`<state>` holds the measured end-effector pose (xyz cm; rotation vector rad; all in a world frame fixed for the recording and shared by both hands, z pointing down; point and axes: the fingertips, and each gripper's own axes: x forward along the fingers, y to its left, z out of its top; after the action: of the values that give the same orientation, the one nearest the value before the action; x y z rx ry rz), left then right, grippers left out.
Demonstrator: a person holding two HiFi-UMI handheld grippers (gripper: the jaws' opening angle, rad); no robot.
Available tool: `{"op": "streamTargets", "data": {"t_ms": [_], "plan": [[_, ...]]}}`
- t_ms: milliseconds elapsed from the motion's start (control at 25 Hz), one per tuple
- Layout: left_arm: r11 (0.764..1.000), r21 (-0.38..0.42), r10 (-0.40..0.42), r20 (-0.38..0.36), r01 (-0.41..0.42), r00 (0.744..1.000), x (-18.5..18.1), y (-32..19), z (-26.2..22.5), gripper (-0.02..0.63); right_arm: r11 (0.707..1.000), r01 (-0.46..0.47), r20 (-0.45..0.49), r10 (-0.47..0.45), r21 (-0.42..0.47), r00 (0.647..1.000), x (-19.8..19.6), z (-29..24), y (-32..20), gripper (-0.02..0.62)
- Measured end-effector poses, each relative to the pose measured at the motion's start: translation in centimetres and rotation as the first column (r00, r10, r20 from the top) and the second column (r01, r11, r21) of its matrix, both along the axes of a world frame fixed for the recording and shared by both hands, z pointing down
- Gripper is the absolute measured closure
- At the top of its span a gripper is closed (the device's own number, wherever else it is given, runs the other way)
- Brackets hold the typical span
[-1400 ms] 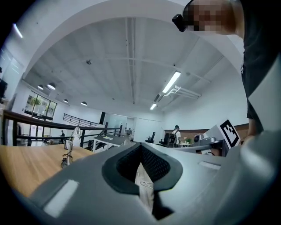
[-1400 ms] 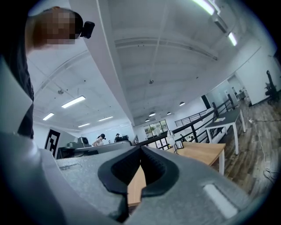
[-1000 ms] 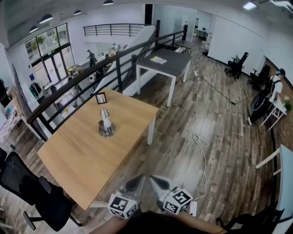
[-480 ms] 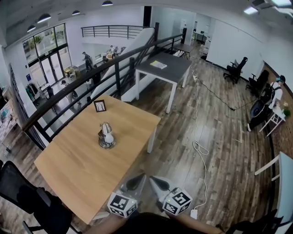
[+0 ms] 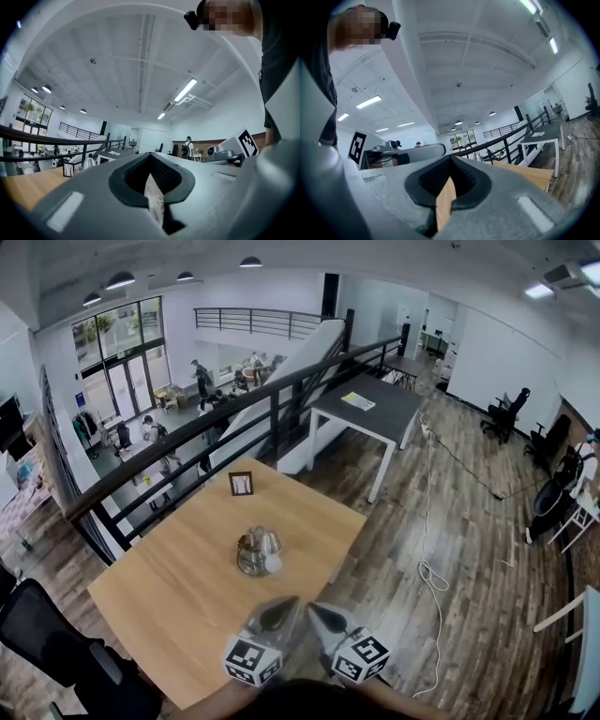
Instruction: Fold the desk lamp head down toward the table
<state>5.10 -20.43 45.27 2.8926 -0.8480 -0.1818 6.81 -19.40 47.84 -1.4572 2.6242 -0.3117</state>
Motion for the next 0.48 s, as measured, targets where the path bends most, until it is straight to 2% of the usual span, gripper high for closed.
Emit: {"op": "streamTargets", "data": {"t_ms": [480], "plan": [[0.994,-0.060,-0.092,-0.001,0.091,0.996,-6.5,-4.6,2.2,0.604,0.996,0.048,-0.011,-0.049,-0.073,0.999,-5.0,2.5,-5.1,0.560]]}}
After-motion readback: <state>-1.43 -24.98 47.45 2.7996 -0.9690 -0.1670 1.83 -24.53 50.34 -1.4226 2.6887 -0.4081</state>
